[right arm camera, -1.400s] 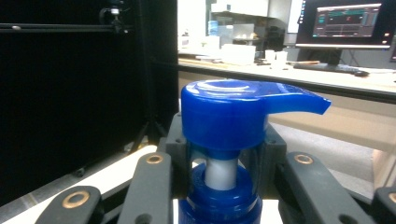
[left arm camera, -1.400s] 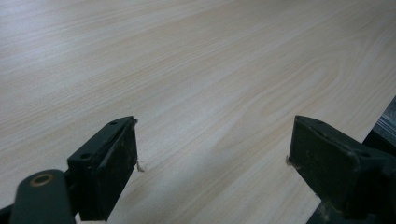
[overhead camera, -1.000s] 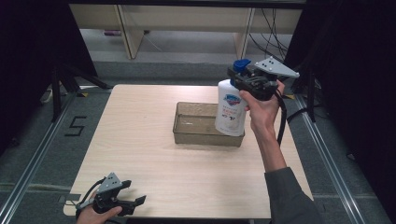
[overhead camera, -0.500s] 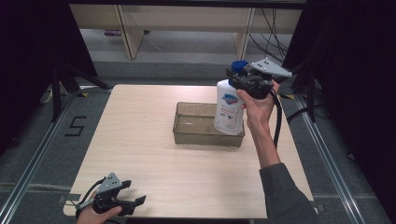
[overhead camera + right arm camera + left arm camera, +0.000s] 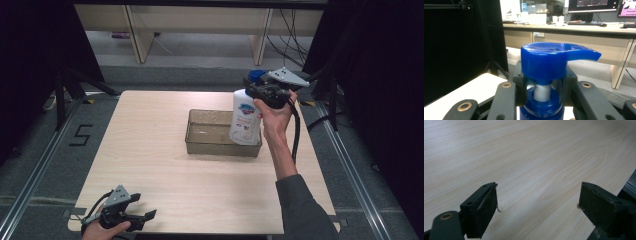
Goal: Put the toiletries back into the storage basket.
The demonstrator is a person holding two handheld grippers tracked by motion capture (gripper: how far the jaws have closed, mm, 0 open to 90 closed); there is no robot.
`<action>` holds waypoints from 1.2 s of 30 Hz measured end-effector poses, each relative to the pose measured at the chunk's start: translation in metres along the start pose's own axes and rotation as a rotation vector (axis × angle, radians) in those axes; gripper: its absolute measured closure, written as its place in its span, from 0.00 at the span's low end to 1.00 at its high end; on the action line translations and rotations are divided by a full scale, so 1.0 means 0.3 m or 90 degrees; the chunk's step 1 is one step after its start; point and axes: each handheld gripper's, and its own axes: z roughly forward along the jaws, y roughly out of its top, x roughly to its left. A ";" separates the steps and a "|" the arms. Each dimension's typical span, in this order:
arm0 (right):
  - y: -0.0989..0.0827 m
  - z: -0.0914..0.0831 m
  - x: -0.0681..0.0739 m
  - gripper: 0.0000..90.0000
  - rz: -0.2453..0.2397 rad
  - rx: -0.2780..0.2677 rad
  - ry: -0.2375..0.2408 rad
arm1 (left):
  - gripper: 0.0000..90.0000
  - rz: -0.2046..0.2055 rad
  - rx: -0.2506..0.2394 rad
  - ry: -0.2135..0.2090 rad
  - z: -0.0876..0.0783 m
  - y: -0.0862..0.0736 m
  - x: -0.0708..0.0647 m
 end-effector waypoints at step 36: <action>-0.152 -0.008 -0.036 0.73 0.013 0.011 0.002 | 0.16 0.000 0.000 0.002 0.002 -0.001 -0.001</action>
